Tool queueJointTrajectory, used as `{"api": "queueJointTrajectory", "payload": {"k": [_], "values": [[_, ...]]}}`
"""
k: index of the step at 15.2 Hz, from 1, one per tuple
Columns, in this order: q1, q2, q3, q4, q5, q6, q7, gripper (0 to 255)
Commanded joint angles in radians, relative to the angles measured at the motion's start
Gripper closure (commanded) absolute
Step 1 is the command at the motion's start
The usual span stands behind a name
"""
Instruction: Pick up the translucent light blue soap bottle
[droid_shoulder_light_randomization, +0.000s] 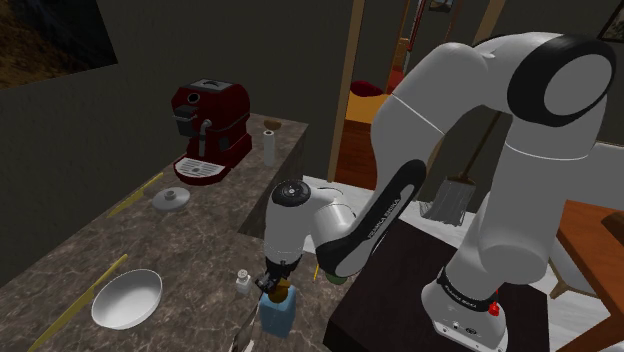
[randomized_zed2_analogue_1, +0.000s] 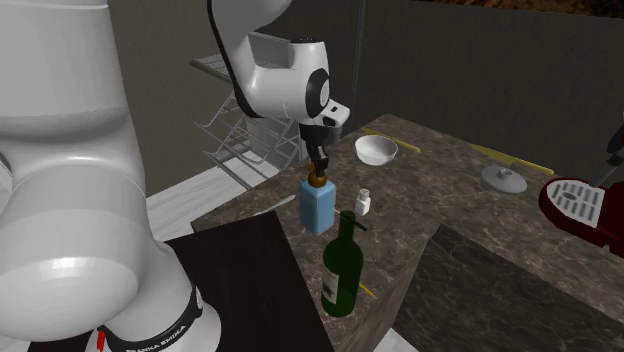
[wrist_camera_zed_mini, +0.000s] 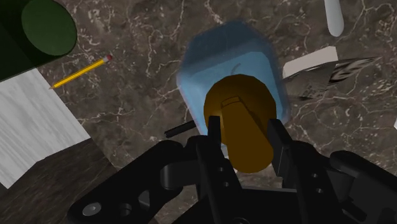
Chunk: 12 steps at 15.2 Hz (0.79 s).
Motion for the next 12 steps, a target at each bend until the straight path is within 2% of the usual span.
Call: {"api": "queueJointTrajectory", "payload": {"k": [1,2,12], "values": [[0.0,0.001,0.001,-0.001,0.001,0.001,-0.001,255],[0.002,0.003,0.0,-0.001,-0.003,0.003,0.003,255],[-0.045,-0.15,0.078,-0.002,0.212,-0.113,-0.157,255]]}}
